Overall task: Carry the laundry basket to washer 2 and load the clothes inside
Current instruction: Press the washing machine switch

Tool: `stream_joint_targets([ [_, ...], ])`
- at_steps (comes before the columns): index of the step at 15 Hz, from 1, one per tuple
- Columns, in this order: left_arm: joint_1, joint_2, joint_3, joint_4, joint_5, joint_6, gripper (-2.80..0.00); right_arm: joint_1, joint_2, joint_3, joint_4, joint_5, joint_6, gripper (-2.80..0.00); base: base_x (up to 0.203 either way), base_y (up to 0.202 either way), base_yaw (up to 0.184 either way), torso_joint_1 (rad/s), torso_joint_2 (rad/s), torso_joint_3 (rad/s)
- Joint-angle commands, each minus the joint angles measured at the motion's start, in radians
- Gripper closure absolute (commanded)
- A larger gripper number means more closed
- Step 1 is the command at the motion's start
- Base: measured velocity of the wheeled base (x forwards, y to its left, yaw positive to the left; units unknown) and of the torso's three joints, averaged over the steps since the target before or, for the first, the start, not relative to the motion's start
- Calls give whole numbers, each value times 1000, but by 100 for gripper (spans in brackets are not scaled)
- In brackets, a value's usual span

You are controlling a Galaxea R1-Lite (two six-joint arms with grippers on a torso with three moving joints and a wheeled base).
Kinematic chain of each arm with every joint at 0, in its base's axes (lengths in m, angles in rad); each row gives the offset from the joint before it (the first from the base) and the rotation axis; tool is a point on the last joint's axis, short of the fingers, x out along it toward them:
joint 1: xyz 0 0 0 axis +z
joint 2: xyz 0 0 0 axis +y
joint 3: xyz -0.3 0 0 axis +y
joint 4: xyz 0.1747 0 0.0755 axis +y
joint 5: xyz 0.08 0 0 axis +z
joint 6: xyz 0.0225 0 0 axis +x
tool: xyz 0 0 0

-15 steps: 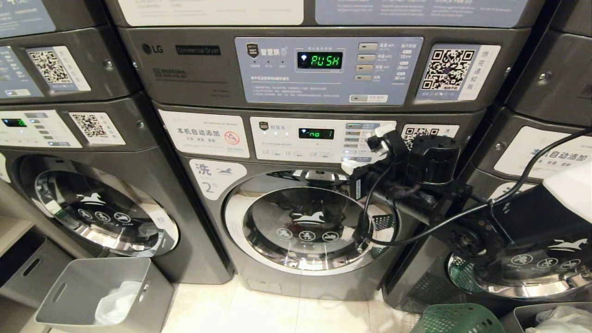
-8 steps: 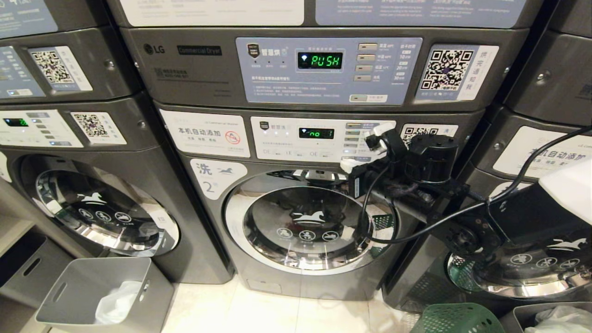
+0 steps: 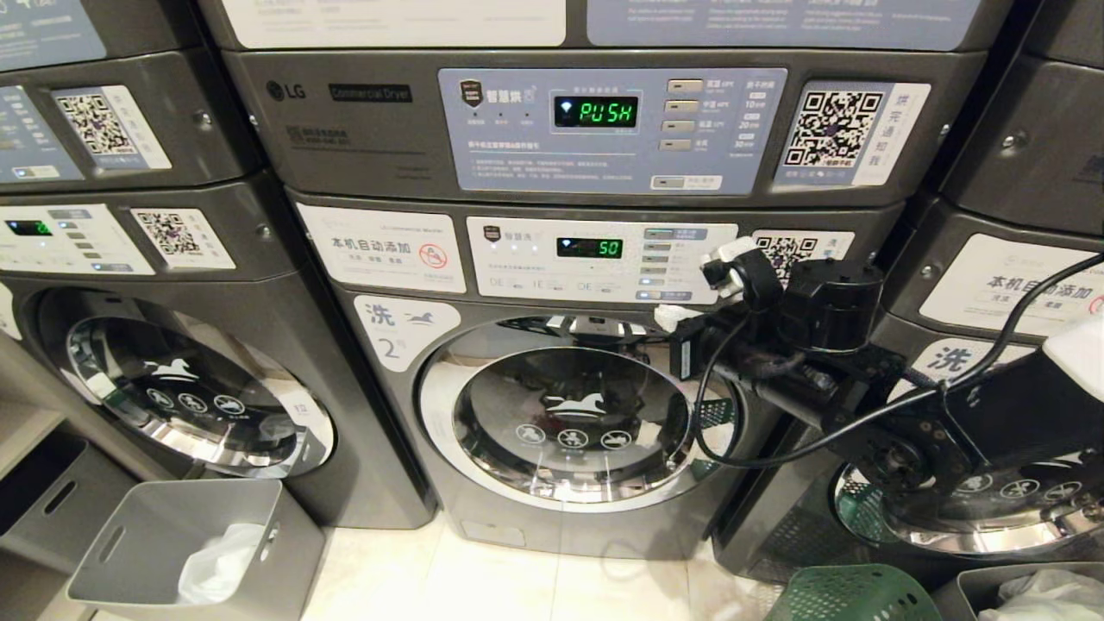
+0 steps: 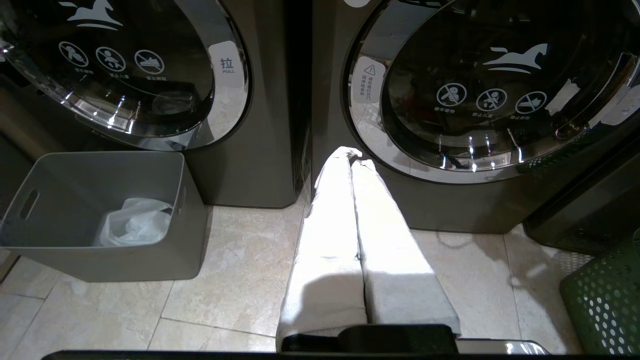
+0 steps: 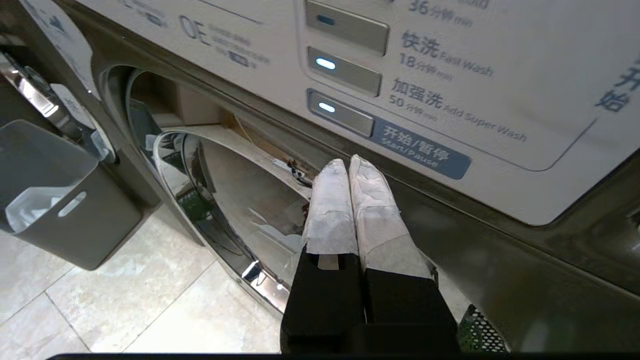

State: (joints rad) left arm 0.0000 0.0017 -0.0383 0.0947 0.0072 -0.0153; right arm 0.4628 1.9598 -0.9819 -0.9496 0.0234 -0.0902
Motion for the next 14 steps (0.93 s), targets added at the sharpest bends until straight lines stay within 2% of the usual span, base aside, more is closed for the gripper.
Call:
stream_joint_targets([
  [1, 0, 0, 0, 0, 0, -2, 0, 3, -18, 14, -7, 4, -2, 0, 0, 0, 0, 0, 0, 0],
  [4, 0, 0, 0, 0, 0, -2, 0, 12, -12, 14, -51, 6, -10, 0, 0, 0, 0, 0, 0, 0],
  [9, 0, 0, 0, 0, 0, 0, 0, 37, 24, 77, -243, 7, -117, 0, 0, 0, 0, 0, 0, 0],
  [14, 0, 0, 0, 0, 0, 0, 0, 37, 7, 104, -248, 6, -117, 0, 0, 0, 0, 0, 0, 0],
])
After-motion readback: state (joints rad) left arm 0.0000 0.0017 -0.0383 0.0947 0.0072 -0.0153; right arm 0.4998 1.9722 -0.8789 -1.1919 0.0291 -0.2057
